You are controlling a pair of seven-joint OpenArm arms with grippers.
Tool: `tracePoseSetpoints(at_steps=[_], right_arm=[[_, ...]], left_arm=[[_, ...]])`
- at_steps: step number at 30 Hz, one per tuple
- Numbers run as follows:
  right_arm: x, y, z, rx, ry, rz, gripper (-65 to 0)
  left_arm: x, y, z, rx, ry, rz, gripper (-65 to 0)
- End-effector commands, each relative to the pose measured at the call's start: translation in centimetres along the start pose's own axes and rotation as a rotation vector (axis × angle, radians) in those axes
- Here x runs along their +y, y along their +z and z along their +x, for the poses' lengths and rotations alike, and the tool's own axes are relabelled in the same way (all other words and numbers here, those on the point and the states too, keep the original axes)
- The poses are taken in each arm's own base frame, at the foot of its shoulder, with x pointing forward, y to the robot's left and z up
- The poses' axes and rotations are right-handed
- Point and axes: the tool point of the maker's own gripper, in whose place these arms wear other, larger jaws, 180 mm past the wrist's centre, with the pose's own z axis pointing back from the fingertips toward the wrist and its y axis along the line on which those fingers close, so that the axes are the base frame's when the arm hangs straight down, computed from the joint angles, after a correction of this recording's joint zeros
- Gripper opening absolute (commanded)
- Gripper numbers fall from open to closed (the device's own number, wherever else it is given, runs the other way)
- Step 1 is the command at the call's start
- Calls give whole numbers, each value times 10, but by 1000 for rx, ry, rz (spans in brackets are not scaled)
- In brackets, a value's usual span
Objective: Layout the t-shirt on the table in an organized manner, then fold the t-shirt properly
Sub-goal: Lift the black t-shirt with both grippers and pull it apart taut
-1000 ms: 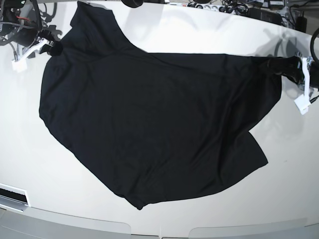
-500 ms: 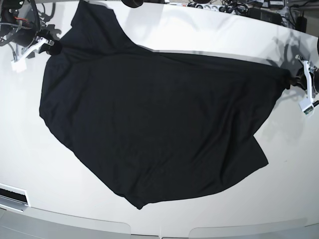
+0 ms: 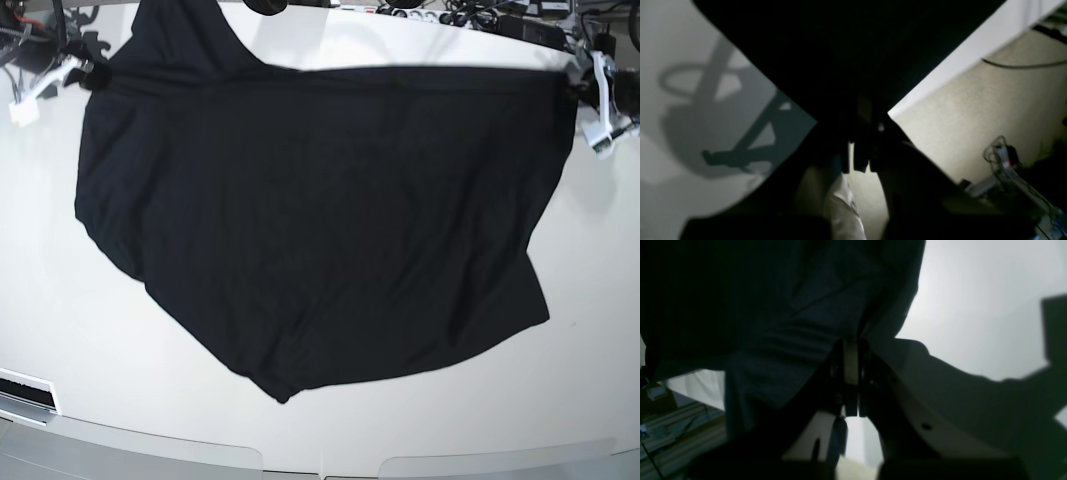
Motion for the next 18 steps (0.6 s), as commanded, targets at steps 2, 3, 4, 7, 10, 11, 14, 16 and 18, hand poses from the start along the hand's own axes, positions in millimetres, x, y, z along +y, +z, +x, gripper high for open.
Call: tracePoseSetpoints(at_steps=[2,3,4,7,10,11,14,16,18], right_arm=[[-4,10,2,4,22,-15,-650],[-5,11,-2,17,24,-19,-650],[-5,13,-6,28,26,-23,-650],[-5,21,-19,67,42,-39,-650],[-5,31,-30,96,61,-57,-650],[-4,33,-32,101,73,-62,-650],[1,41,-31,114,120,-75,-650],[6,45,-29,113,150,-81,-650],[8,46,-26,111,168,-85,-650]], left_arm=[[8,9,0,11,-20,20,-650],[8,9,0,13,-20,20,-650],[7,9,-2,23,-17,18,-650],[-2,10,-15,100,25,-32,-650],[-8,13,-32,193,44,-64,-650],[-7,14,-34,206,42,-62,-650],[-3,18,-35,218,37,-54,-650],[-3,18,-34,209,37,-53,-650],[-3,17,-32,198,38,-53,-650]])
